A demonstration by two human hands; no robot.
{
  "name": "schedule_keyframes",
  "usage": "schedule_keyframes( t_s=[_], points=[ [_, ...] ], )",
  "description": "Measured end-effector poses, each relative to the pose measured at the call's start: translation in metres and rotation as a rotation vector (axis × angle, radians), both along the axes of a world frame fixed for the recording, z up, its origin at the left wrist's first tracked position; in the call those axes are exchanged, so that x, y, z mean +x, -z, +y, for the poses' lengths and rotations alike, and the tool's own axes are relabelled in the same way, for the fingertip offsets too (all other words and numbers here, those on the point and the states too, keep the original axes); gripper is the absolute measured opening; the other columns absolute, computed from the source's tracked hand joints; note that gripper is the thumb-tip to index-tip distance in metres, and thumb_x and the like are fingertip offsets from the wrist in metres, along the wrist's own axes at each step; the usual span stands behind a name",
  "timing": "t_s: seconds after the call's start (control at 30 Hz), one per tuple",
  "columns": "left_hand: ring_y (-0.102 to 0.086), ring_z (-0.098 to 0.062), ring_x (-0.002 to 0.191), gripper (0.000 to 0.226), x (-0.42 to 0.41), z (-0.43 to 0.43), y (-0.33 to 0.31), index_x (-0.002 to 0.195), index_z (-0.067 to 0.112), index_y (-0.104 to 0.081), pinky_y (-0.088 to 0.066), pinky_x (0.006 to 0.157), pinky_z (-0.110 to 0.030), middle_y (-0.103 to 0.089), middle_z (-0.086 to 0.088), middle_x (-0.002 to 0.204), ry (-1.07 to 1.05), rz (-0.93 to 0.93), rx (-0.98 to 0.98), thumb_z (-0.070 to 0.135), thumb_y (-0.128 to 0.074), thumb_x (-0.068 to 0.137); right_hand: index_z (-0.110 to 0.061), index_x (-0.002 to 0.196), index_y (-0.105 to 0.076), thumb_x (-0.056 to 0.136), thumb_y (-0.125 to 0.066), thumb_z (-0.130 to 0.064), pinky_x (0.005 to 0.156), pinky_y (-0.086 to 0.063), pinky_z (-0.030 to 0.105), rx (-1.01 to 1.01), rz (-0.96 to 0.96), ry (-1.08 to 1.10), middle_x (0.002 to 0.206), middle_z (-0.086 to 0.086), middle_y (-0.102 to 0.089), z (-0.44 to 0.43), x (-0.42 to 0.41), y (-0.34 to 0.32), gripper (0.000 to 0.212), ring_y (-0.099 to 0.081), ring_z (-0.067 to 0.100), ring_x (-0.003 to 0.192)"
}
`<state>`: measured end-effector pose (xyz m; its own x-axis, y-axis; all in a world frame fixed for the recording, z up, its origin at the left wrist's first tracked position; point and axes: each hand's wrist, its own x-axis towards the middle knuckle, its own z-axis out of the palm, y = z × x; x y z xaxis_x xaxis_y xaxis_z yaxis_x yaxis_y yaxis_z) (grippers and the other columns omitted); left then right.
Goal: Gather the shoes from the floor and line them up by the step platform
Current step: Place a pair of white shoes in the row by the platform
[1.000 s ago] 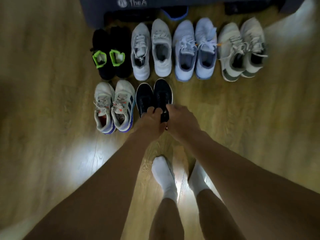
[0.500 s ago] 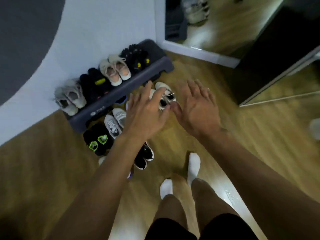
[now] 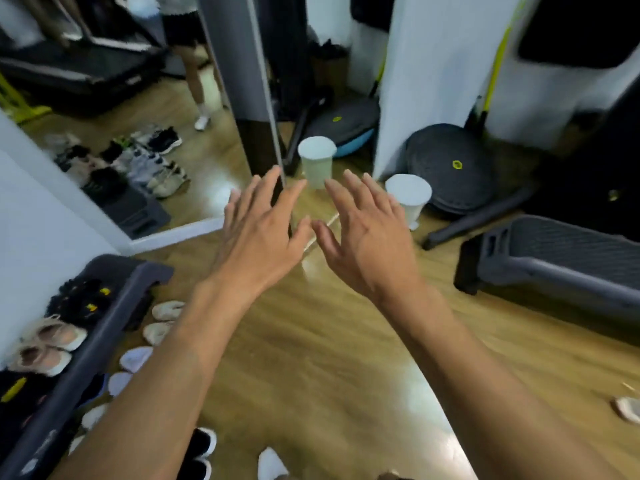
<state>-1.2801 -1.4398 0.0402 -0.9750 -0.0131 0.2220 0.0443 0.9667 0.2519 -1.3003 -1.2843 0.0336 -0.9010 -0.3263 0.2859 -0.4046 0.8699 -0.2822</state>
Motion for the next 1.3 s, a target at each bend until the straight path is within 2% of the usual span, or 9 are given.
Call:
schedule_keyframes(
  t_s=[0.1, 0.2, 0.33, 0.6, 0.73, 0.93, 1.1, 1.2, 1.3],
  points=[
    [-0.019, -0.027, 0.144, 0.054, -0.026, 0.102, -0.008, 0.145, 0.033, -0.031, -0.017, 0.116, -0.053, -0.019, -0.004, 0.158, 0.137, 0.000, 0.020, 0.044, -0.042, 0.094, -0.024, 0.147, -0.030, 0.092, -0.037, -0.054, 0.115, -0.022, 0.049, 0.002, 0.025, 0.144, 0.155, 0.004, -0.030, 0.100, -0.002, -0.009, 0.062, -0.022, 0.025, 0.144],
    [-0.015, -0.026, 0.145, 0.054, -0.045, 0.197, -0.011, 0.144, 0.033, -0.032, -0.012, 0.118, -0.050, -0.019, -0.004, 0.157, 0.269, 0.012, 0.040, 0.044, -0.043, 0.093, -0.021, 0.146, -0.032, 0.091, -0.042, -0.051, 0.114, -0.024, 0.049, 0.022, 0.063, 0.285, 0.152, 0.005, -0.035, 0.194, 0.003, -0.015, 0.063, -0.024, 0.026, 0.143],
    [-0.018, -0.026, 0.144, 0.053, -0.061, 0.312, -0.009, 0.142, 0.033, -0.038, -0.012, 0.117, -0.047, -0.024, -0.003, 0.156, 0.444, 0.015, 0.062, 0.045, -0.045, 0.091, -0.020, 0.149, -0.026, 0.093, -0.043, -0.048, 0.115, -0.022, 0.050, 0.021, 0.028, 0.479, 0.155, 0.006, -0.029, 0.301, 0.015, -0.015, 0.066, -0.019, 0.025, 0.145],
    [-0.016, -0.027, 0.145, 0.055, -0.085, 0.515, 0.020, 0.144, 0.030, -0.036, -0.011, 0.117, -0.051, -0.021, -0.005, 0.157, 0.809, -0.057, 0.014, 0.045, -0.044, 0.092, -0.017, 0.148, -0.031, 0.092, -0.048, -0.042, 0.112, -0.027, 0.048, -0.032, -0.026, 0.831, 0.150, 0.006, -0.037, 0.472, 0.037, 0.009, 0.063, -0.028, 0.025, 0.141],
    [-0.014, -0.026, 0.146, 0.059, -0.097, 0.612, 0.033, 0.146, 0.030, -0.032, -0.011, 0.117, -0.052, -0.019, -0.005, 0.158, 0.974, -0.119, -0.017, 0.050, -0.036, 0.091, -0.018, 0.149, -0.025, 0.093, -0.046, -0.040, 0.112, -0.026, 0.046, -0.035, -0.078, 0.997, 0.151, 0.003, -0.034, 0.551, 0.037, 0.019, 0.064, -0.027, 0.022, 0.141],
    [-0.017, -0.030, 0.144, 0.056, -0.096, 0.761, 0.056, 0.144, 0.029, -0.030, -0.012, 0.116, -0.055, -0.021, -0.007, 0.157, 1.200, -0.137, -0.114, 0.048, -0.039, 0.093, -0.019, 0.148, -0.024, 0.094, -0.045, -0.042, 0.111, -0.028, 0.046, -0.031, -0.148, 1.193, 0.150, 0.000, -0.035, 0.676, 0.052, 0.040, 0.063, -0.028, 0.020, 0.140],
    [-0.019, -0.030, 0.144, 0.060, -0.083, 0.890, 0.087, 0.145, 0.028, -0.030, -0.015, 0.115, -0.057, -0.021, -0.008, 0.156, 1.284, -0.174, -0.200, 0.055, -0.038, 0.092, -0.018, 0.147, -0.026, 0.093, -0.046, -0.042, 0.111, -0.028, 0.047, -0.049, -0.216, 1.276, 0.149, 0.002, -0.035, 0.792, 0.079, 0.072, 0.062, -0.027, 0.022, 0.140],
    [-0.019, -0.029, 0.144, 0.060, -0.077, 0.960, 0.109, 0.145, 0.029, -0.030, -0.014, 0.116, -0.054, -0.021, -0.009, 0.156, 1.267, -0.217, -0.208, 0.053, -0.042, 0.091, -0.017, 0.146, -0.027, 0.093, -0.047, -0.041, 0.110, -0.031, 0.045, -0.042, -0.234, 1.300, 0.146, 0.002, -0.038, 0.863, 0.093, 0.093, 0.061, -0.031, 0.020, 0.137],
    [-0.022, -0.030, 0.143, 0.060, -0.077, 1.015, 0.134, 0.144, 0.029, -0.030, -0.015, 0.116, -0.055, -0.023, -0.009, 0.156, 1.225, -0.273, -0.225, 0.050, -0.046, 0.090, -0.018, 0.147, -0.026, 0.093, -0.049, -0.039, 0.110, -0.032, 0.048, -0.079, -0.289, 1.320, 0.149, 0.003, -0.036, 0.926, 0.100, 0.113, 0.063, -0.030, 0.022, 0.138]
  ],
)
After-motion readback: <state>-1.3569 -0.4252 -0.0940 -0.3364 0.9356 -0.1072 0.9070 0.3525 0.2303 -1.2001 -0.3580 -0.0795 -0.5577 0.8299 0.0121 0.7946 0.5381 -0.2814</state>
